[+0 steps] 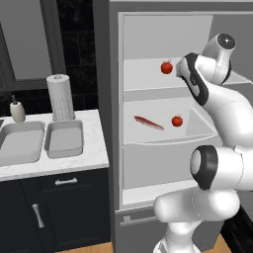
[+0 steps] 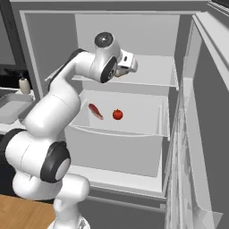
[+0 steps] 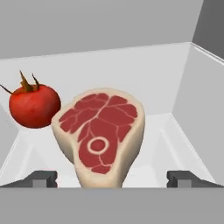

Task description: Place one tomato and one steak in each tupperware on the nearby counter, to pack two identical lunches.

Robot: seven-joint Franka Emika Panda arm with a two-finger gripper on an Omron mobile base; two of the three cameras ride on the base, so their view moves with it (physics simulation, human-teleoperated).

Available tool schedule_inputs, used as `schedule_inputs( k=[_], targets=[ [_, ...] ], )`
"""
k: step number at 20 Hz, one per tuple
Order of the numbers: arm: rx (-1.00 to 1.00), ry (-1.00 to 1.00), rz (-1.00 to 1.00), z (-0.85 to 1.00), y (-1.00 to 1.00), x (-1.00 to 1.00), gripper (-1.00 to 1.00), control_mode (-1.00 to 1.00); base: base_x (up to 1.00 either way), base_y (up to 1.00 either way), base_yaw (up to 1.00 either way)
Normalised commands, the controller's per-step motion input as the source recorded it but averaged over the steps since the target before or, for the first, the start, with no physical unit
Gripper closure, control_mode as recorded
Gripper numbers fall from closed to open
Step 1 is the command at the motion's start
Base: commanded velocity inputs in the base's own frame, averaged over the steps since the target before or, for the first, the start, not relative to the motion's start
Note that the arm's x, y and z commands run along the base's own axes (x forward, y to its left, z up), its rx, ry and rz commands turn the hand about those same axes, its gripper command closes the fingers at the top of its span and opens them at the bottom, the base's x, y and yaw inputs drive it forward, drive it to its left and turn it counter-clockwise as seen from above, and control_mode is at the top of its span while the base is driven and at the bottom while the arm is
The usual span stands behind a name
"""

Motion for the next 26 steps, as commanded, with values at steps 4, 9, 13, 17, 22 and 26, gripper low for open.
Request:
schedule_inputs(
  k=[4,9,13,17,22,26],
  targets=[
    [0.0,-0.01,0.0,-0.23,-0.09,0.32,-1.0,-1.0,0.0,0.0,0.0],
    [0.0,-0.08,0.03,-0.41,0.13,0.03,-1.0,-1.0,0.0,0.0,0.0],
    [0.0,-0.12,0.05,-0.25,0.23,0.0,-1.0,-1.0,0.0,0.0,0.0],
    [0.0,-0.12,0.05,-0.25,0.24,0.22,1.0,-1.0,0.0,0.0,0.0],
    [0.0,0.0,0.05,-0.21,0.04,0.03,1.0,-1.0,0.0,0.0,0.0],
    [-0.04,0.03,0.07,0.01,0.04,-0.98,1.0,-1.0,0.0,0.0,0.0]
  ],
)
